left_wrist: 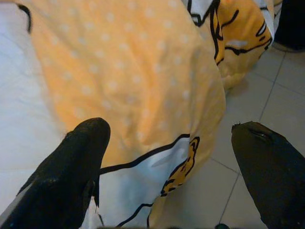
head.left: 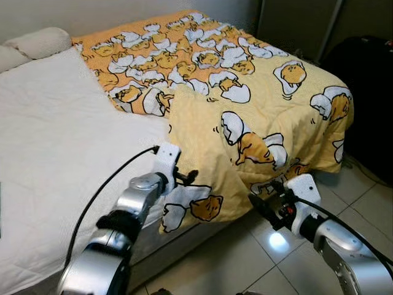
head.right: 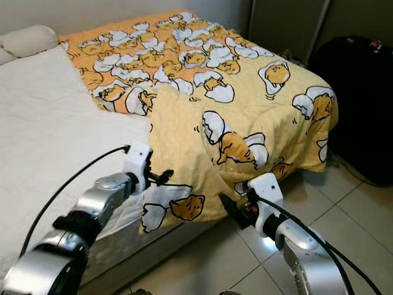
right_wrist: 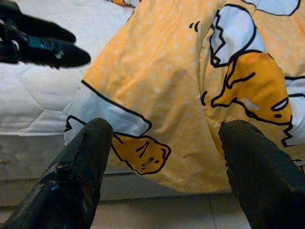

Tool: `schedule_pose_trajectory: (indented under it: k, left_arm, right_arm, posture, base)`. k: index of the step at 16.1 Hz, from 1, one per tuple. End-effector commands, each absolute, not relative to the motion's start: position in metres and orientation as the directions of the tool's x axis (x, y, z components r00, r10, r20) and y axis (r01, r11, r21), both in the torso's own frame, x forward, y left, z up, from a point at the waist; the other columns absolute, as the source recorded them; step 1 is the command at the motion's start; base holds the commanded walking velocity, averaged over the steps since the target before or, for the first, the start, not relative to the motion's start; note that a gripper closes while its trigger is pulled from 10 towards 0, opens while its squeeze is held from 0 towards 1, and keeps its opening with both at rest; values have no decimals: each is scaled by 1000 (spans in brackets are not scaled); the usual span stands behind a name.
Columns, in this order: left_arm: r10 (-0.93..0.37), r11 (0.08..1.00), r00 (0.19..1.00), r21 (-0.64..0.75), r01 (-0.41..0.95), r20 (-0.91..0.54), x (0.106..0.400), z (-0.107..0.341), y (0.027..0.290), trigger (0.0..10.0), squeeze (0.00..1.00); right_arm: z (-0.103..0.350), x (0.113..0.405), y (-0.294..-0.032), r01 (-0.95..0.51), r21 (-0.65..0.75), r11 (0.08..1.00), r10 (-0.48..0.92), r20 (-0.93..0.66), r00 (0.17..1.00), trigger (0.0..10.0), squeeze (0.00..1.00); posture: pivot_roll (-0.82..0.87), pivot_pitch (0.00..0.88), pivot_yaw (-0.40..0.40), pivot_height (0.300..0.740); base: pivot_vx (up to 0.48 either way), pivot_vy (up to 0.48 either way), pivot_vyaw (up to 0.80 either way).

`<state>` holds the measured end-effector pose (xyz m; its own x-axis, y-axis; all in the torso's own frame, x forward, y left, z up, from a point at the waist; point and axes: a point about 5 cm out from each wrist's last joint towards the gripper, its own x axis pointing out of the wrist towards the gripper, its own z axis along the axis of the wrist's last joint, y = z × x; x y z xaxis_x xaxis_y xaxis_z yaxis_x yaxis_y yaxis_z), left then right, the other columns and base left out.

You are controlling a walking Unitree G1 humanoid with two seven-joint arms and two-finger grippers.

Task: Clean up the room

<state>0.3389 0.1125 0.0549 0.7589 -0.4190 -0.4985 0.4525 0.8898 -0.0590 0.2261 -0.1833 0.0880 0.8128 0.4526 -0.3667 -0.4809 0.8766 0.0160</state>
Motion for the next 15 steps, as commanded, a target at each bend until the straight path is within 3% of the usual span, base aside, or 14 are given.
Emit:
schedule_pose_trajectory:
  k: [1, 7, 10, 15]
  left_arm:
    - [-392, 900, 770, -37, 434, -503, 343, 56, 117, 10000, 0]
    - [-239, 949, 823, 57, 311, -515, 354, 60, 145, 10000, 0]
    - [-243, 957, 812, 6, 290, -531, 351, 55, 146, 10000, 0]
    - [-172, 963, 810, 78, 259, -560, 348, 50, 156, 10000, 0]
  right_arm:
    - [97, 226, -180, -491, 17, 871, 465, -355, 811, 10000, 0]
    - [122, 206, -181, -501, 11, 865, 471, -357, 807, 10000, 0]
    - [133, 188, -175, -507, 32, 861, 482, -366, 796, 10000, 0]
    - [145, 176, -166, -512, 48, 857, 492, -367, 789, 10000, 0]
  posture:
    - [-144, 0, 103, 740]
    - [-217, 171, 135, 740]
    - [-261, 253, 133, 740]
    - [-274, 283, 118, 740]
  base:
    - [0, 0, 0]
    - [0, 0, 0]
    - [0, 0, 0]
    - [0, 0, 0]
